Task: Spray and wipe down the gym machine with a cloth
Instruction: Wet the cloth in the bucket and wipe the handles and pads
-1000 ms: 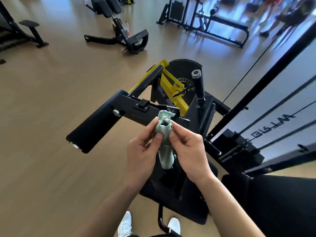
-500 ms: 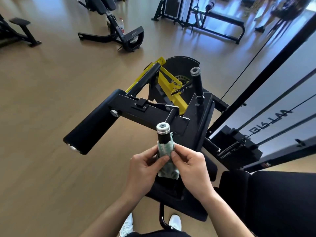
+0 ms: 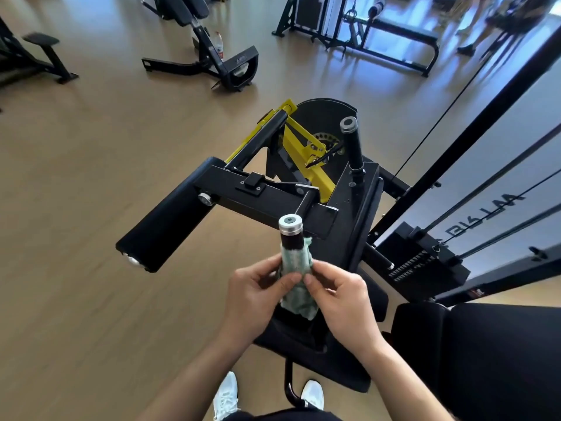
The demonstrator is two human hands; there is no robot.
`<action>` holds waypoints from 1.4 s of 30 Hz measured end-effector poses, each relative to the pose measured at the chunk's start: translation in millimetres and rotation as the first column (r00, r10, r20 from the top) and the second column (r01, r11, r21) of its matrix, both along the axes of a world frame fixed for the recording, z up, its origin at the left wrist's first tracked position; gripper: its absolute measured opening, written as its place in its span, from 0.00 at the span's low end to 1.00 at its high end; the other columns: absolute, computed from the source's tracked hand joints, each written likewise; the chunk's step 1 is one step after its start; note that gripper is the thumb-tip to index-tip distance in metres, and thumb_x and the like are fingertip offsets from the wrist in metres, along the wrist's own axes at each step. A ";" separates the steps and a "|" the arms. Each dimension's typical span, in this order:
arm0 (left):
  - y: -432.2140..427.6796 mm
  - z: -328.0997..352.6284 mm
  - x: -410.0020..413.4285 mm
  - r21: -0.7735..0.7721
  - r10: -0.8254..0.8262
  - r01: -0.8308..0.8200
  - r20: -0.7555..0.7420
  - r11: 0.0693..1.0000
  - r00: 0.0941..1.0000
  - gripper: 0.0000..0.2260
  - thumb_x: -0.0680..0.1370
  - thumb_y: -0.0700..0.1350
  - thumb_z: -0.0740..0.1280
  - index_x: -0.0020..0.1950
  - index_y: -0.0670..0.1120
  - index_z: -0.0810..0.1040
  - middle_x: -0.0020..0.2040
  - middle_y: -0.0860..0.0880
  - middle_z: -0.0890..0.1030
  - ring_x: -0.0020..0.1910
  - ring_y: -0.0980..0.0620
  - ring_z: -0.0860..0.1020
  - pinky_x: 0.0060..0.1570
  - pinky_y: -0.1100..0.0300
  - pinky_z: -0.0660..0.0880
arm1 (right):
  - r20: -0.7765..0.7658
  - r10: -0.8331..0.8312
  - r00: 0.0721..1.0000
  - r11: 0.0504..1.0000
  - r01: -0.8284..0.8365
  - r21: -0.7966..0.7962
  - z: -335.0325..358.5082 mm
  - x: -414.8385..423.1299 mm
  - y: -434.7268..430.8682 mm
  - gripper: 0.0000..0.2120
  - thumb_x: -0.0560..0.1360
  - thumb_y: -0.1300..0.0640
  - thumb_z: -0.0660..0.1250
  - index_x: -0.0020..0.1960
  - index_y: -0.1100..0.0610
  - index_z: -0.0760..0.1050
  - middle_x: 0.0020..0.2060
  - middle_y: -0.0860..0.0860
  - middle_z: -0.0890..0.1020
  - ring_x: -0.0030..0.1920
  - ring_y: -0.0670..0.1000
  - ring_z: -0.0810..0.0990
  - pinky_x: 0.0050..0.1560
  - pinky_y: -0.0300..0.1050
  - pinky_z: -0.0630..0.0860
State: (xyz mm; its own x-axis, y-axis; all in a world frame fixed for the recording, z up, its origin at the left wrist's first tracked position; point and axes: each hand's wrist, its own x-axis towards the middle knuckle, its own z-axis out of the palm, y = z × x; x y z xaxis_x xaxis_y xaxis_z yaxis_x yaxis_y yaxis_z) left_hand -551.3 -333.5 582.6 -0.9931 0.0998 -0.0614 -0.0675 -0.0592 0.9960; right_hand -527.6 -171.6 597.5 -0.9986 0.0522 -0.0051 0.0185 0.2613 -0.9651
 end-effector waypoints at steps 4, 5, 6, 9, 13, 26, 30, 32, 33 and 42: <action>-1.2 -10.0 10.9 -0.079 -0.035 0.041 0.071 0.996 0.997 0.12 0.74 0.38 0.77 0.56 0.49 0.87 0.48 0.49 0.88 0.46 0.47 0.87 0.51 0.44 0.84 | 0.043 0.004 0.999 0.990 -0.010 0.143 -3.9 6.4 2.3 0.18 0.78 0.69 0.69 0.63 0.53 0.82 0.51 0.43 0.87 0.54 0.45 0.86 0.57 0.48 0.83; -1.2 -9.1 10.5 -0.104 -0.030 0.036 0.064 0.994 0.998 0.12 0.74 0.38 0.78 0.55 0.49 0.87 0.47 0.50 0.88 0.46 0.48 0.88 0.51 0.45 0.84 | 0.045 0.012 0.999 0.987 -0.019 0.160 -0.5 5.4 1.4 0.20 0.77 0.70 0.70 0.64 0.52 0.82 0.51 0.43 0.87 0.54 0.44 0.85 0.56 0.47 0.83; -0.5 -7.0 10.1 -0.125 -0.022 0.028 0.055 0.992 0.998 0.12 0.74 0.38 0.78 0.54 0.50 0.87 0.47 0.51 0.88 0.46 0.49 0.87 0.50 0.46 0.84 | 0.041 0.026 0.999 0.986 -0.032 0.165 3.5 4.4 0.6 0.22 0.76 0.70 0.70 0.66 0.51 0.80 0.52 0.42 0.87 0.54 0.44 0.85 0.56 0.46 0.83; 2.9 2.7 11.6 -0.130 0.058 -0.051 0.052 0.990 0.997 0.09 0.74 0.39 0.78 0.51 0.50 0.87 0.44 0.54 0.88 0.44 0.52 0.87 0.48 0.51 0.84 | 0.009 0.096 0.995 0.976 -0.096 0.195 13.2 6.0 -2.0 0.36 0.72 0.67 0.75 0.75 0.46 0.70 0.60 0.39 0.83 0.61 0.40 0.81 0.60 0.38 0.79; 3.6 16.1 9.2 -0.061 0.171 -0.168 0.043 0.984 0.984 0.06 0.74 0.44 0.78 0.50 0.48 0.87 0.43 0.52 0.88 0.44 0.52 0.87 0.44 0.56 0.83 | -0.068 0.113 0.991 0.921 -0.078 0.382 7.4 8.4 -8.8 0.49 0.70 0.59 0.79 0.82 0.42 0.56 0.67 0.33 0.73 0.67 0.43 0.76 0.64 0.47 0.78; 7.3 48.4 -21.0 -0.023 0.143 -0.147 -0.136 0.989 0.980 0.14 0.76 0.54 0.72 0.60 0.54 0.84 0.52 0.53 0.85 0.51 0.53 0.84 0.50 0.48 0.84 | -0.216 -0.314 0.925 0.949 0.311 -0.046 57.6 -37.3 7.2 0.18 0.80 0.70 0.63 0.61 0.53 0.83 0.53 0.46 0.87 0.54 0.46 0.85 0.51 0.42 0.83; 10.9 48.0 -26.5 -0.026 0.167 -0.173 -0.151 0.985 0.974 0.11 0.77 0.52 0.71 0.57 0.50 0.85 0.49 0.50 0.86 0.47 0.51 0.85 0.45 0.47 0.84 | -0.086 -0.029 0.996 0.987 0.015 -0.162 48.7 -33.9 -27.9 0.13 0.84 0.56 0.62 0.63 0.58 0.80 0.52 0.56 0.85 0.54 0.57 0.84 0.56 0.57 0.82; 10.3 46.9 -27.6 -0.031 0.158 -0.164 -0.156 0.986 0.975 0.11 0.78 0.52 0.71 0.57 0.50 0.85 0.49 0.51 0.86 0.48 0.51 0.85 0.45 0.48 0.84 | -0.085 -0.018 0.996 0.979 0.000 -0.201 40.1 -29.9 -35.9 0.13 0.85 0.52 0.61 0.63 0.57 0.79 0.52 0.59 0.85 0.54 0.61 0.84 0.58 0.64 0.80; 10.0 47.1 -28.0 -0.032 0.154 -0.161 -0.163 0.986 0.975 0.10 0.78 0.52 0.71 0.56 0.51 0.85 0.49 0.52 0.86 0.49 0.50 0.85 0.45 0.49 0.85 | -0.080 -0.028 0.996 0.975 0.010 -0.221 37.5 -29.3 -34.8 0.13 0.85 0.53 0.60 0.62 0.57 0.79 0.51 0.60 0.85 0.54 0.64 0.83 0.57 0.66 0.79; 9.5 42.5 -30.9 -0.091 0.104 -0.123 -0.190 0.988 0.976 0.15 0.71 0.41 0.80 0.55 0.52 0.82 0.48 0.58 0.85 0.48 0.53 0.84 0.42 0.59 0.83 | 0.148 0.048 0.988 0.991 -0.066 0.118 19.2 -21.1 23.5 0.07 0.82 0.60 0.66 0.48 0.51 0.81 0.39 0.50 0.85 0.41 0.53 0.85 0.46 0.54 0.83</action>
